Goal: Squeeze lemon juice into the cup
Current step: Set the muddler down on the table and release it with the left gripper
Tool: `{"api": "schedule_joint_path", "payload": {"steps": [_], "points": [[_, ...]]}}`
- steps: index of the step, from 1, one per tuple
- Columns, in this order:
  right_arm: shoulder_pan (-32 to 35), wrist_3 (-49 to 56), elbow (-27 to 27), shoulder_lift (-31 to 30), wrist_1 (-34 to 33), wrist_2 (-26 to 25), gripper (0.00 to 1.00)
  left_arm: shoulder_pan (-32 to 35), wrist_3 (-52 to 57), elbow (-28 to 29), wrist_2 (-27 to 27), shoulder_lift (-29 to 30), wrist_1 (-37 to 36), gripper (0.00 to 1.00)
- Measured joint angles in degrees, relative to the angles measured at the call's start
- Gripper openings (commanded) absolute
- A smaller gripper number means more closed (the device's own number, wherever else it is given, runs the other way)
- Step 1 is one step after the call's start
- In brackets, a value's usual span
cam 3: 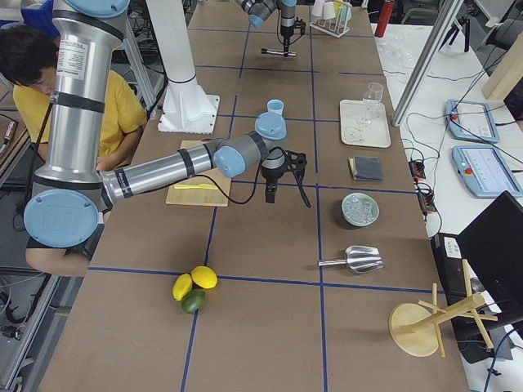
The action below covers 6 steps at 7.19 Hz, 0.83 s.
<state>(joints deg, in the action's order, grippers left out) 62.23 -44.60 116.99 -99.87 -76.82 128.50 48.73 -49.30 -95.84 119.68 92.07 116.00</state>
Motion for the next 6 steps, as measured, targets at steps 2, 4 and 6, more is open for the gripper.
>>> {"api": "schedule_joint_path", "payload": {"steps": [2, 4, 6], "points": [[0.0, -0.01, 0.06, -0.05, 0.0, 0.04, 1.0, -0.03, 0.01, 0.25, 0.03, 0.06, 0.03, 0.75], [0.0, 0.01, 0.08, -0.12, 0.0, 0.05, 1.0, -0.04, 0.03, 0.3, 0.03, 0.17, 0.09, 1.0], [0.0, -0.04, 0.08, -0.13, 0.0, 0.01, 1.0, 0.06, 0.26, -0.06, 0.03, 0.17, 0.08, 1.0]]}}
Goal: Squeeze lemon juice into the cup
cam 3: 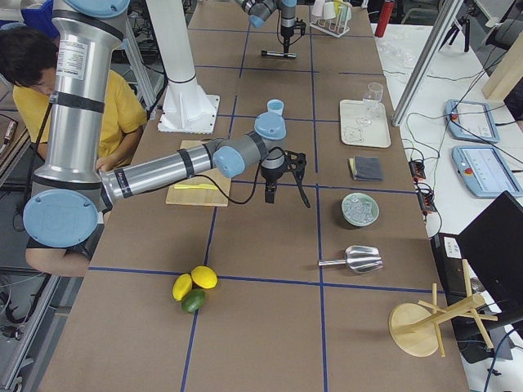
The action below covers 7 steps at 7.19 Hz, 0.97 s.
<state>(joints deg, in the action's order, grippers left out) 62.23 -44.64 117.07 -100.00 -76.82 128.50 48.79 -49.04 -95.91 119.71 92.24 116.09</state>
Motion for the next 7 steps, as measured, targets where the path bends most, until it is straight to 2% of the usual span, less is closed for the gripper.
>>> {"api": "schedule_joint_path", "payload": {"steps": [2, 3, 4, 5, 7], "points": [[0.56, 0.03, 0.15, -0.2, -0.13, 0.05, 1.0, 1.24, 3.15, -3.57, 0.3, -0.67, -0.07, 1.0], [1.73, 0.65, 0.15, -0.79, -0.32, 0.09, 1.0, 4.71, 8.02, -5.7, 0.82, -1.23, -0.85, 1.0], [3.38, 3.21, -0.01, -2.06, -0.47, 0.41, 1.0, 11.19, 16.05, -7.63, 3.31, -2.74, -2.42, 1.0], [6.14, 7.92, -0.52, -3.56, -1.16, 1.88, 1.0, 20.08, 27.5, -8.87, 8.24, -5.08, -4.65, 1.0], [12.82, 20.89, -2.84, -4.78, -5.38, 5.33, 1.0, 33.49, 44.86, -8.44, 13.36, -6.72, -12.6, 1.0]]}}
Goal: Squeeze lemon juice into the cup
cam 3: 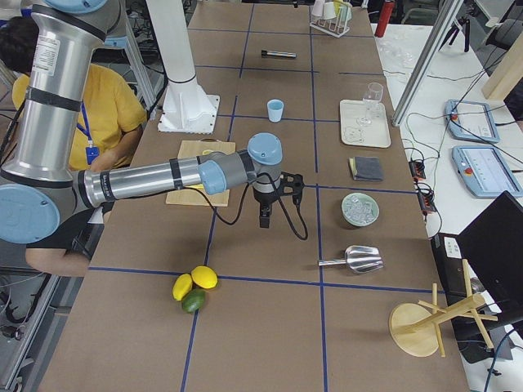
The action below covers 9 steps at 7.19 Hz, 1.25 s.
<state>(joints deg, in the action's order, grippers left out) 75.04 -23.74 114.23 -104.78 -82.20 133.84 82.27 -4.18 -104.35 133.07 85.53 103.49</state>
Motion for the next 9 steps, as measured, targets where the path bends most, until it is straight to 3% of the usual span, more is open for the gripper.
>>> {"api": "schedule_joint_path", "payload": {"steps": [3, 4, 6, 9], "points": [[5.6, 15.12, -1.57, -0.08, -7.04, 0.22, 1.0, 9.46, 13.48, -3.25, 0.5, 0.21, -20.44, 1.0], [6.89, 16.73, -1.59, 0.01, -8.19, 0.3, 1.0, 10.22, 16.1, -4.06, 0.53, 0.01, -23.14, 1.0], [8.99, 19.78, -2.42, 0.02, -9.03, 0.69, 1.0, 10.58, 22.22, 0.35, 0.8, 0.18, -22.06, 1.0], [9.46, 22.49, -5.5, 1.94, -9.85, 1.05, 1.0, 10.47, 21.3, 5.6, 1.13, 0.62, -19.06, 1.0]]}}
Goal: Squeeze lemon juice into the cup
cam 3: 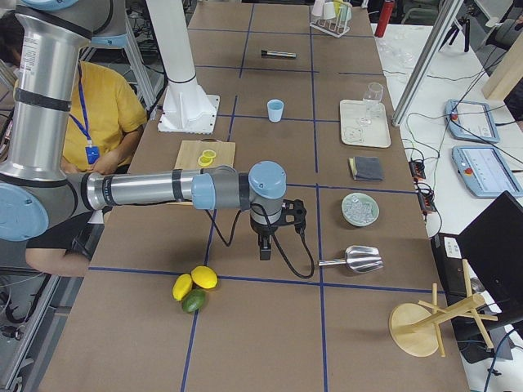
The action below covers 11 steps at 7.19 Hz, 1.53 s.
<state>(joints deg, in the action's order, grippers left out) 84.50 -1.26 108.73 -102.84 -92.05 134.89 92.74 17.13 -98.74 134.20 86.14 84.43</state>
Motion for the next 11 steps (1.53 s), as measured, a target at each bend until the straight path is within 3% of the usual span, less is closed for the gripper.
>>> {"api": "schedule_joint_path", "payload": {"steps": [8, 11], "points": [[-0.5, 1.43, -2.66, 2.02, -0.51, -0.34, 1.0, -0.15, -0.79, 1.64, 0.2, -0.39, 0.46, 1.0], [-0.56, 1.41, -3.05, 2.02, -0.61, -0.13, 1.0, -0.32, -6.7, 2.0, 0.19, -0.2, 3.04, 1.0]]}}
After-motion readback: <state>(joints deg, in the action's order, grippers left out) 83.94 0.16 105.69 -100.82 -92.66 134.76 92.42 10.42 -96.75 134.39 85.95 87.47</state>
